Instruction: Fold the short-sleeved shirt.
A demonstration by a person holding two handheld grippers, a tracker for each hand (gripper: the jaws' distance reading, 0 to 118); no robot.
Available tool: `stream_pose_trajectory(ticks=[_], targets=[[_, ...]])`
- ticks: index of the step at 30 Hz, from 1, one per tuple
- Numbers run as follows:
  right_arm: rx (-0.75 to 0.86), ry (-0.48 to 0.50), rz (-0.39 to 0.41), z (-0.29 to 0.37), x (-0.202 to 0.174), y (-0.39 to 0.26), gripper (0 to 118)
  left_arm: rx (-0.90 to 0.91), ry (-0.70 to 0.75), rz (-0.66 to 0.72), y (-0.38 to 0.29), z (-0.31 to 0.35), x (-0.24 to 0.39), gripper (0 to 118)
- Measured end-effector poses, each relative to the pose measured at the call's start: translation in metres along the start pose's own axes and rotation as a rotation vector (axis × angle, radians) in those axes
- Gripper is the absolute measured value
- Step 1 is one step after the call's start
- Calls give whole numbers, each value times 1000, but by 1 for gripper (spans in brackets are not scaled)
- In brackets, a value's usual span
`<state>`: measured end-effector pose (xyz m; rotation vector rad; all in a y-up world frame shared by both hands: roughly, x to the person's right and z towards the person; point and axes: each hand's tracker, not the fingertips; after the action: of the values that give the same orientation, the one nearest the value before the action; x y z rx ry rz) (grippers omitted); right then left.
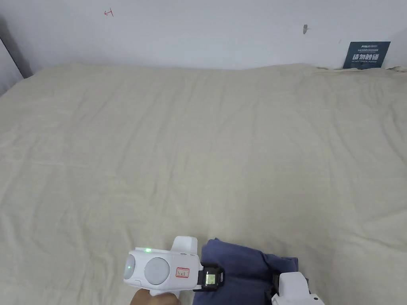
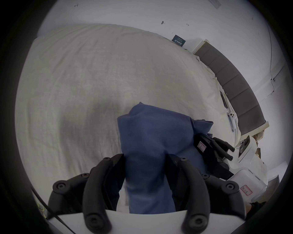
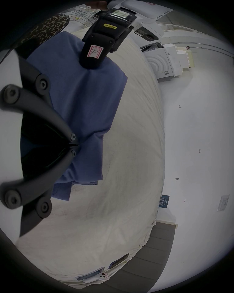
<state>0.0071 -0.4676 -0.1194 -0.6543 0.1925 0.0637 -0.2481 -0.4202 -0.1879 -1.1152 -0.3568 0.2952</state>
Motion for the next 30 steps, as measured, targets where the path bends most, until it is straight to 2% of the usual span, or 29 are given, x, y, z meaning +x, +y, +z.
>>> stream_pose_trajectory(ticks=[2,4,7,12,14,20,30], targets=[[1,2,-5,0,0,0,0,-11,21,-36,-1,-2,2,43],[1,1,-6,0,0,0,0,-26,-11,-13,0,-2,0,30],[-3,4,-19,0,1,0,0,-33,-1,-17,-1,-3,6,23],[-13,20,-53,10,9,18,0,-5,18,-70,-3,3,15,19],[59,18,-77,26,13,34,0,14,9,-77,-3,12,15,19],[219,-2,-26,70,21,101,0,80,-3,-113,15,45,11,18],[409,-29,38,126,23,174,0,121,183,-149,61,109,-72,18]])
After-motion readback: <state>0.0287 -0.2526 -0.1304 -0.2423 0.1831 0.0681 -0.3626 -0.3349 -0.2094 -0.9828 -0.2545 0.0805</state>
